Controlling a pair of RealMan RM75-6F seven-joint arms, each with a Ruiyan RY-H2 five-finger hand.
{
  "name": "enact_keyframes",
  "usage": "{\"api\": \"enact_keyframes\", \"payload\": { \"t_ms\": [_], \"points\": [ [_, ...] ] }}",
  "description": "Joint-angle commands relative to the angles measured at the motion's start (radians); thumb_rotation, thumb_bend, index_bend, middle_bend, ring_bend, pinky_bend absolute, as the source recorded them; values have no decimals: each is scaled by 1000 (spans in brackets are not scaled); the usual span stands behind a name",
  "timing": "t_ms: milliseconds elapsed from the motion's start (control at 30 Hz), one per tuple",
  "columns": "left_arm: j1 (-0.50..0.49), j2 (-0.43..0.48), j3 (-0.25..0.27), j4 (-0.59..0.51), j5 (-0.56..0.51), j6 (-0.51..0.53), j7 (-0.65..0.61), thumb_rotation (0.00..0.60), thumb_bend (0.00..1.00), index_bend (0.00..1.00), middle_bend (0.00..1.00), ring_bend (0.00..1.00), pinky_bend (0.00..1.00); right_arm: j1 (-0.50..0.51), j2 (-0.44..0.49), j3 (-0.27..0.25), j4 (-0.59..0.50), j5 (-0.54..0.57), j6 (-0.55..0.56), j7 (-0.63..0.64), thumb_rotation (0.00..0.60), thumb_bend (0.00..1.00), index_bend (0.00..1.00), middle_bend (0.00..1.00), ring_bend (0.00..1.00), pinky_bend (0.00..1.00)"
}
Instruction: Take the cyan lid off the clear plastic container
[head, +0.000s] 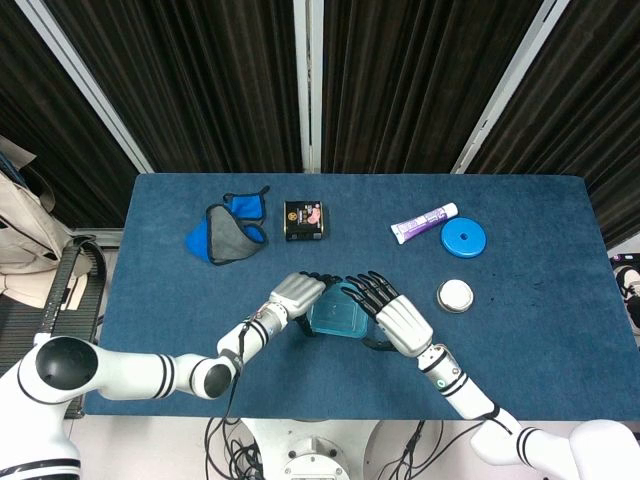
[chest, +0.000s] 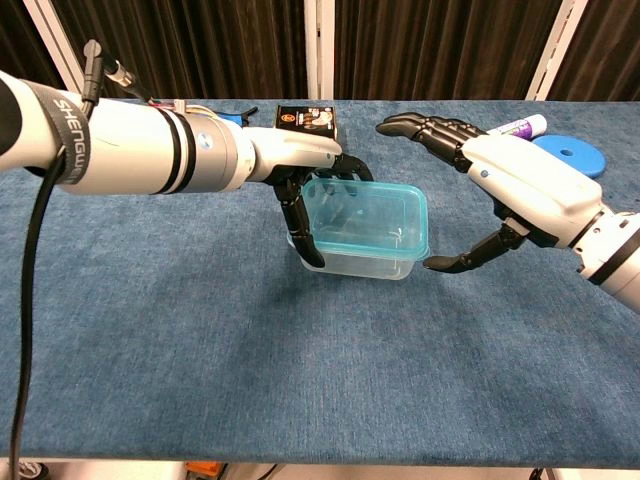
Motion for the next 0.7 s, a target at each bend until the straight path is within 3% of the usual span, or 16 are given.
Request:
{"api": "enact_keyframes", "payload": {
  "t_ms": [33, 333, 700],
  "points": [
    [1, 0, 1, -1, 3, 1, -3, 600, 105, 130, 198, 178, 201, 9, -20, -7, 28, -4, 13, 12, 600, 26, 0, 0, 0, 0],
    [-3, 5, 5, -11, 2, 5, -2, 600, 105, 126, 198, 178, 201, 23, -66, -22, 103, -3, 39, 49, 600, 26, 0, 0, 0, 0],
    [-11, -1, 23, -2, -9, 18, 20, 600, 105, 126, 195, 178, 200, 43, -76, -25, 119, 8, 50, 62, 600, 26, 0, 0, 0, 0]
  ]
}}
